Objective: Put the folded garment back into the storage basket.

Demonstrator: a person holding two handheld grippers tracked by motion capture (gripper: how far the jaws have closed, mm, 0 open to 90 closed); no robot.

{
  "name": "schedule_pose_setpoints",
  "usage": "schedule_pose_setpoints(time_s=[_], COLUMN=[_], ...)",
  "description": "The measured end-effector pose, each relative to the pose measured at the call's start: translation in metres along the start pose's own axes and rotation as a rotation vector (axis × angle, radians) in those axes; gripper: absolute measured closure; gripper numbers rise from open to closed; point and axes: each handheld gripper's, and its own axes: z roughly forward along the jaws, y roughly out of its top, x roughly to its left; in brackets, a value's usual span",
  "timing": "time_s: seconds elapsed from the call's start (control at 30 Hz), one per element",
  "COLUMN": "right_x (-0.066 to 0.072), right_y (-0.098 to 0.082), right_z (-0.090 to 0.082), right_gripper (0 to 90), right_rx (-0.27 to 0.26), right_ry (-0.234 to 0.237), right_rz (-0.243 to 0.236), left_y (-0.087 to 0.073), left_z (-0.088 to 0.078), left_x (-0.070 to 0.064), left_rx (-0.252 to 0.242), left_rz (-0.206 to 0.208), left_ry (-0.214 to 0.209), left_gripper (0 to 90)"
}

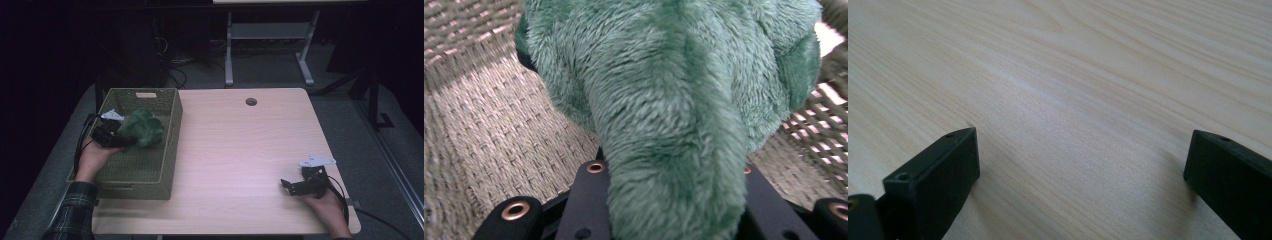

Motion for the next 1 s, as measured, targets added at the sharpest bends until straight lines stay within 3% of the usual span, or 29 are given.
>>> schedule_pose_setpoints(time_s=[0.4,0.6,0.77,0.9,1.0], right_x=[0.000,0.000,0.000,0.000,0.000], right_y=[0.000,0.000,0.000,0.000,0.000], right_z=[0.000,0.000,0.000,0.000,0.000], right_gripper=[1.1,1.1,1.1,1.1,1.1], right_rx=[0.000,0.000,0.000,0.000,0.000], right_ry=[0.000,-0.001,0.000,-0.001,0.000], right_rz=[0.000,0.000,0.000,0.000,0.001], left_y=[-0.012,-0.015,-0.015,-0.014,-0.012], left_z=[0.024,0.031,0.031,0.029,0.025], left_x=[0.009,0.011,0.013,0.012,0.012], left_rx=[0.102,0.156,0.142,0.120,0.101], left_rz=[-0.025,-0.048,-0.058,-0.063,-0.065], left_ry=[0.004,-0.005,0.006,0.012,0.015], left_gripper=[67.8,62.9,50.9,33.1,24.8])
